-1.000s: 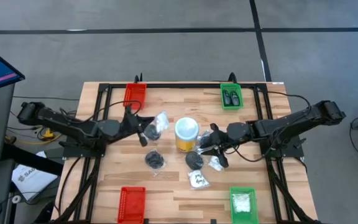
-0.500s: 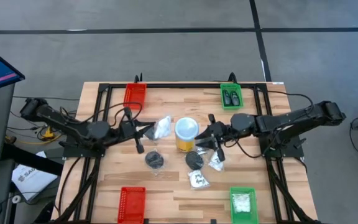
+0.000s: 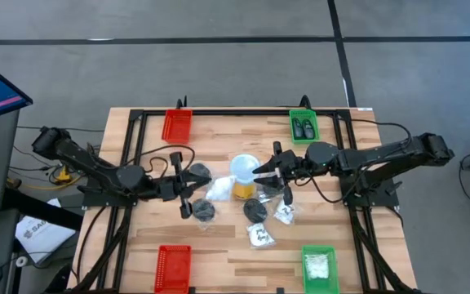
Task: Pick & Place Travel size toiletries
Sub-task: Put the white cotton pack into the bottom green bin
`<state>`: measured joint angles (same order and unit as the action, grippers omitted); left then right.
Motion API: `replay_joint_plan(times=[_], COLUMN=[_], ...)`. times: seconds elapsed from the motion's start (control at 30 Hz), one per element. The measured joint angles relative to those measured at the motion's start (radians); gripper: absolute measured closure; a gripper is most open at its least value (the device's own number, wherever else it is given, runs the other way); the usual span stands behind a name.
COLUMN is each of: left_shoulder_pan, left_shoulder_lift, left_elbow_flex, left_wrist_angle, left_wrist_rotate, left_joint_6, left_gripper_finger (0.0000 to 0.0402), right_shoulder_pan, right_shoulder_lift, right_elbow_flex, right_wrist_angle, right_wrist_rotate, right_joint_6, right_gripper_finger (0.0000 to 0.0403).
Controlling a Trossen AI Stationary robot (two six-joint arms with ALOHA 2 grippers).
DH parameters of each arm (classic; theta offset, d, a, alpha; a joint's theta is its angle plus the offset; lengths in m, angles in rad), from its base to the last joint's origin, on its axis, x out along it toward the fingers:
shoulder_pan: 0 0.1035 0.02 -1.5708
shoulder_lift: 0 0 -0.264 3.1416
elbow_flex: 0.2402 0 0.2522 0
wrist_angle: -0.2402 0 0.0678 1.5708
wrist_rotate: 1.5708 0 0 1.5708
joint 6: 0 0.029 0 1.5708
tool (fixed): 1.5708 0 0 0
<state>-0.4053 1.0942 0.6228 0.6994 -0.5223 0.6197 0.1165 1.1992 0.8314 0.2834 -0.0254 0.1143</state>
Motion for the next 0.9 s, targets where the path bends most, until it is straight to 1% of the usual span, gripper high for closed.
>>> replay_joint_plan(times=[0.07, 0.2, 0.4, 0.53, 0.6, 0.7, 0.9], left_shoulder_pan=[0.0, 0.0, 0.001, 0.015, 0.027, 0.044, 0.052], left_shoulder_lift=[0.023, 0.071, 0.156, 0.218, 0.239, 0.251, 0.243], left_elbow_flex=[0.0, 0.0, 0.07, 0.118, 0.131, 0.134, 0.135], left_wrist_angle=[0.048, 0.125, 0.134, 0.133, 0.133, 0.131, 0.131], left_wrist_rotate=[0.025, 0.039, 0.045, 0.046, 0.045, 0.045, 0.045], left_joint_6=[0.035, 0.095, 0.154, 0.211, 0.214, 0.214, 0.214], left_gripper_finger=[0.0401, 0.0401, 0.0401, 0.0401, 0.0401, 0.0401, 0.0401], right_shoulder_pan=[0.0, 0.0, 0.0, 0.001, 0.001, 0.002, 0.0], right_shoulder_lift=[0.0, 0.0, 0.0, 0.0, 0.0, 0.0, 0.0], right_elbow_flex=[0.0, 0.0, 0.0, 0.0, 0.0, 0.0, 0.0], right_wrist_angle=[-0.001, 0.004, 0.006, 0.018, 0.018, 0.017, 0.009], right_wrist_rotate=[0.0, -0.003, -0.007, -0.062, -0.086, -0.112, -0.124], right_joint_6=[0.002, 0.002, 0.003, 0.016, 0.017, 0.017, 0.017], right_gripper_finger=[0.029, 0.029, 0.029, 0.029, 0.029, 0.029, 0.029])
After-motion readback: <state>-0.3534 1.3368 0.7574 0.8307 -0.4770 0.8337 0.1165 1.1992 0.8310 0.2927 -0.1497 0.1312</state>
